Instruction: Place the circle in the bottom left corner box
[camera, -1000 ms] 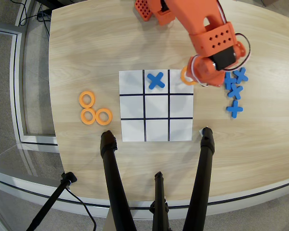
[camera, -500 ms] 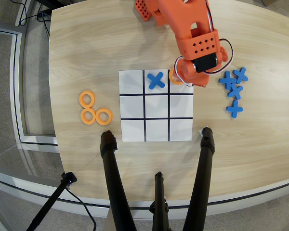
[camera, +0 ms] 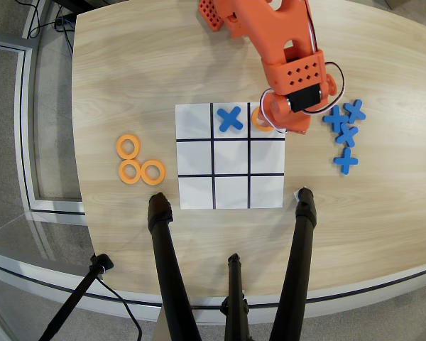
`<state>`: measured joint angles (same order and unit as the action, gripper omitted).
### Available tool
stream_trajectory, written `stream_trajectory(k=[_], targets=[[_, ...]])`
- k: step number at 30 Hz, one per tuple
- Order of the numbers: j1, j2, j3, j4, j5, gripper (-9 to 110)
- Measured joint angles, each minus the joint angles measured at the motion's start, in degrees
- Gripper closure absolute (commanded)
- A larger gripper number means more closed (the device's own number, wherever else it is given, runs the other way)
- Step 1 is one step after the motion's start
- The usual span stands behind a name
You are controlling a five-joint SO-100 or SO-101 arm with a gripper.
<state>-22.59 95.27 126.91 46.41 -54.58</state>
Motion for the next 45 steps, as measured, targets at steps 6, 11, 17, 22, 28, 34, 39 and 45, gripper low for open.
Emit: stream_trajectory(k=[6, 11, 17, 22, 28, 34, 39, 45], targets=[[-0.4, -0.2, -0.1, -0.4, 0.0, 102], [-0.5, -0.2, -0.1, -0.4, 0.0, 97], [-0.5, 0.4, -0.1, 0.6, 0.0, 90], [-0.5, 1.3, -2.6, 5.4, 0.0, 90], [1.2, 6.0, -15.8, 16.2, -0.4, 90], [1.9, 16.2, -24.0, 25.8, -5.5, 90], [5.4, 37.8, -7.3, 25.3, -13.6, 90], [11.5, 71.7, 23.7, 25.3, -23.1, 90]])
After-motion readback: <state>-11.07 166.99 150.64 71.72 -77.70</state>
